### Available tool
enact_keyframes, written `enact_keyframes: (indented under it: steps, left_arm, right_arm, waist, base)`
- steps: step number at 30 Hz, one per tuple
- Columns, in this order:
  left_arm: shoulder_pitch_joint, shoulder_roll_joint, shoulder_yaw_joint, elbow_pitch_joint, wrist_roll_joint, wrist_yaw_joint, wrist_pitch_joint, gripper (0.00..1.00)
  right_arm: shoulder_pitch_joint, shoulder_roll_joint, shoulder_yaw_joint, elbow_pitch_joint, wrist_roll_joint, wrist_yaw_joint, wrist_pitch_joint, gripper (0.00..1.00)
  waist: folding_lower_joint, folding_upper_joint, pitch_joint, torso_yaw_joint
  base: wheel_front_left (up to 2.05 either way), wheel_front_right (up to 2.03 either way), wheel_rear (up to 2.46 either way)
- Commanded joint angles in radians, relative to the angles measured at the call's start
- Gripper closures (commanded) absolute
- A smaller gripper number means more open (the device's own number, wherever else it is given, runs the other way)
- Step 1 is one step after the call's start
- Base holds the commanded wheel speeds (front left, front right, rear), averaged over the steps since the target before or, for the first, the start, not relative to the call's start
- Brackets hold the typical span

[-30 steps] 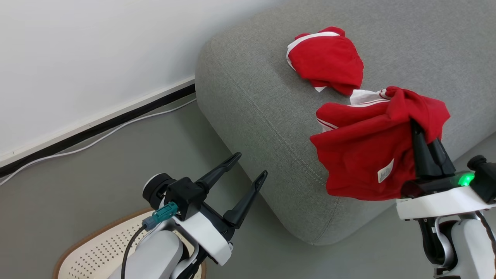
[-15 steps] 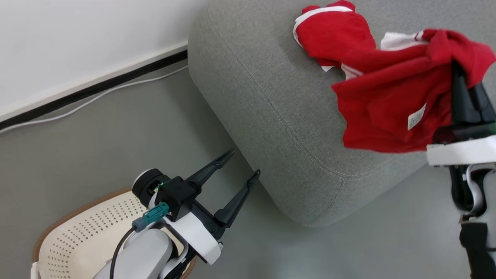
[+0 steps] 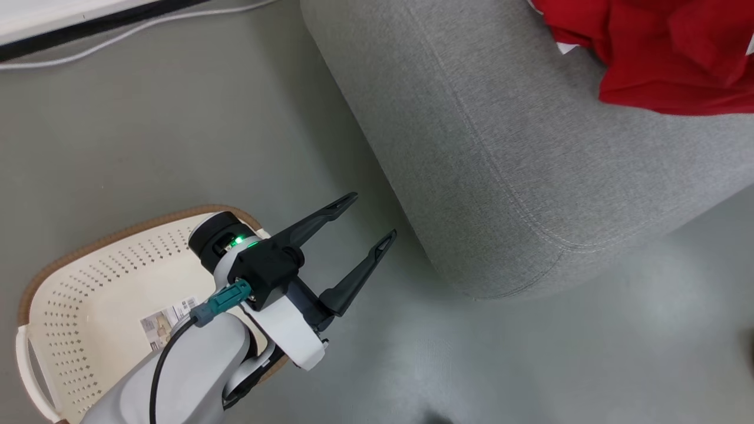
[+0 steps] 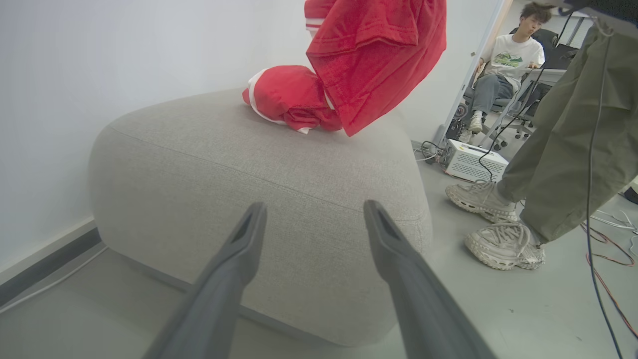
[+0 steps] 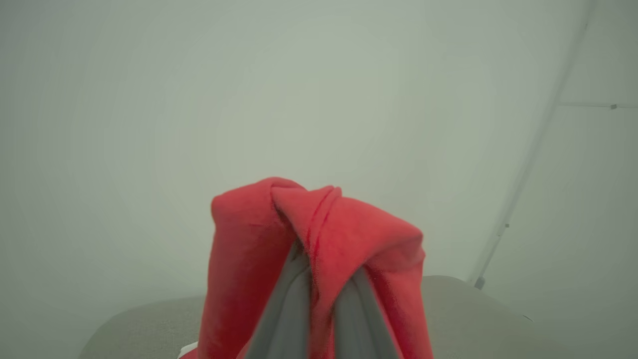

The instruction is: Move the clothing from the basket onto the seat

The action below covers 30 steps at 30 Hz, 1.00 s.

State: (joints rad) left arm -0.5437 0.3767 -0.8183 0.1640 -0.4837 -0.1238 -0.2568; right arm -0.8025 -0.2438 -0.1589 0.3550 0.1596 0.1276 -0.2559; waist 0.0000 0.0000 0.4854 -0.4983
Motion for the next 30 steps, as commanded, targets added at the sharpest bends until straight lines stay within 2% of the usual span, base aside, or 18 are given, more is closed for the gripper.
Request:
enact_keyframes:
  steps: [1,11,18,25,30]
  left_arm:
    - [-0.043,0.014,0.023,-0.032,0.007,-0.007,-0.005,0.00]
    - [-0.121,0.039,-0.019,-0.057,-0.001,-0.007,-0.005,0.00]
    - [-0.145,0.035,-0.029,-0.073,0.002,-0.007,-0.005,0.00]
    - [-0.153,0.026,-0.029,-0.074,0.003,-0.007,-0.005,0.00]
    - [-0.145,0.025,-0.027,-0.064,0.000,-0.007,-0.005,0.00]
  right_arm:
    - [-0.027,-0.033,-0.006,-0.014,-0.021,0.003,-0.006,1.00]
    - [-0.266,-0.100,-0.162,0.140,-0.171,0.003,-0.006,1.00]
    - [-0.409,-0.137,-0.327,0.257,-0.287,0.003,0.000,1.00]
    - [-0.465,-0.108,-0.497,0.376,-0.376,0.003,0.011,1.00]
    - [-0.456,-0.049,-0.524,0.491,-0.375,0.003,0.038,1.00]
  waist:
    - [0.0000,0.0000,0.046,0.023]
    - [0.0000,0.0000,0.144,0.069]
    - [0.0000,0.0000,0.184,0.120]
    - [0.0000,0.0000,0.209,0.169]
    - [0.0000,0.0000,0.221,0.186]
  base:
    - [0.00,0.00,0.00]
    - [0.00,0.00,0.00]
    - [0.00,0.00,0.00]
    - [0.00,0.00,0.00]
    - [0.00,0.00,0.00]
